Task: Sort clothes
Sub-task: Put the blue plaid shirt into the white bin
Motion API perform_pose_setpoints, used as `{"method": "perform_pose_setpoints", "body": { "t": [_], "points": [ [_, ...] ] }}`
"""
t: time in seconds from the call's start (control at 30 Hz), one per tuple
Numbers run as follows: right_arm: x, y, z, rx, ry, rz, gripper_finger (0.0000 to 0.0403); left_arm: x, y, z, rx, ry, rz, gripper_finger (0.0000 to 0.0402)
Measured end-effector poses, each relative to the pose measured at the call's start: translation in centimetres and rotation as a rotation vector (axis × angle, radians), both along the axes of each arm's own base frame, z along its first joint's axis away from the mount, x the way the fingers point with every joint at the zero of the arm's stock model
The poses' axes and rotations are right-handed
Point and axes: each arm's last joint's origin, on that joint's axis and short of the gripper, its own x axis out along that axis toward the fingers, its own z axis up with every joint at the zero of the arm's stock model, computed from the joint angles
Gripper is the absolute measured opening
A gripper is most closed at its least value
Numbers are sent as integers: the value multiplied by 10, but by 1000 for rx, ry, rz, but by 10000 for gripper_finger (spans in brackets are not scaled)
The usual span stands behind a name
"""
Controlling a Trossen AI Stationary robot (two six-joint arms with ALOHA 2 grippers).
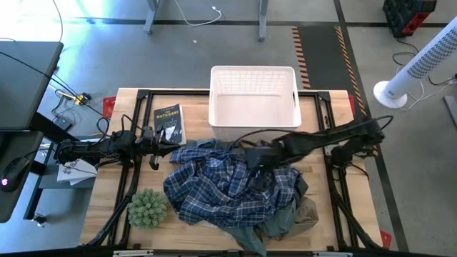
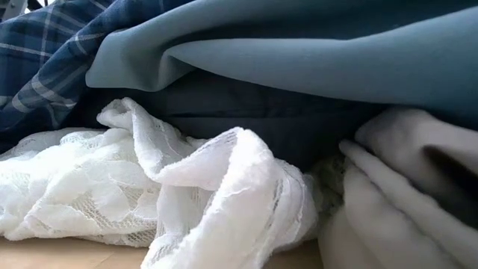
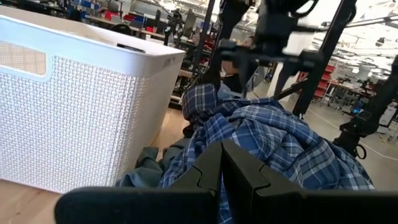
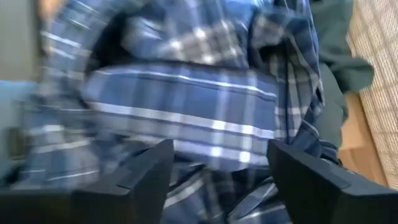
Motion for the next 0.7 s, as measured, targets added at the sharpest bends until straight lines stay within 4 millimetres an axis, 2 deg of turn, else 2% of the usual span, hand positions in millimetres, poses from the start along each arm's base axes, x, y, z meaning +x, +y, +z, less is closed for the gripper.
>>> {"method": "perform_pose_setpoints", "body": {
  "t": [0.1, 0.23, 0.33, 0.4, 0.5, 0.6, 0.63, 0.7],
  "points": [
    [14, -2, -26, -26, 79, 2, 288, 0, 0, -2, 0, 19, 0, 10],
    [34, 2, -71, -56, 190, 86, 284, 0, 0, -3, 0, 26, 0, 10],
    [46, 7, -100, -56, 241, 144, 257, 0, 0, -3, 0, 26, 0, 10],
    [50, 8, -114, -64, 266, 163, 222, 0, 0, -3, 0, 26, 0, 10],
    [51, 6, -118, -69, 274, 159, 142, 0, 0, -3, -1, 26, 0, 10],
    [50, 3, -105, -71, 242, 142, 42, 0, 0, -3, -1, 26, 0, 10],
    [48, 2, -98, -75, 225, 139, 24, 0, 0, -2, -1, 26, 0, 10],
    [45, 0, -78, -91, 177, 110, 20, 0, 0, -2, -1, 26, 3, 10]
  ]
}}
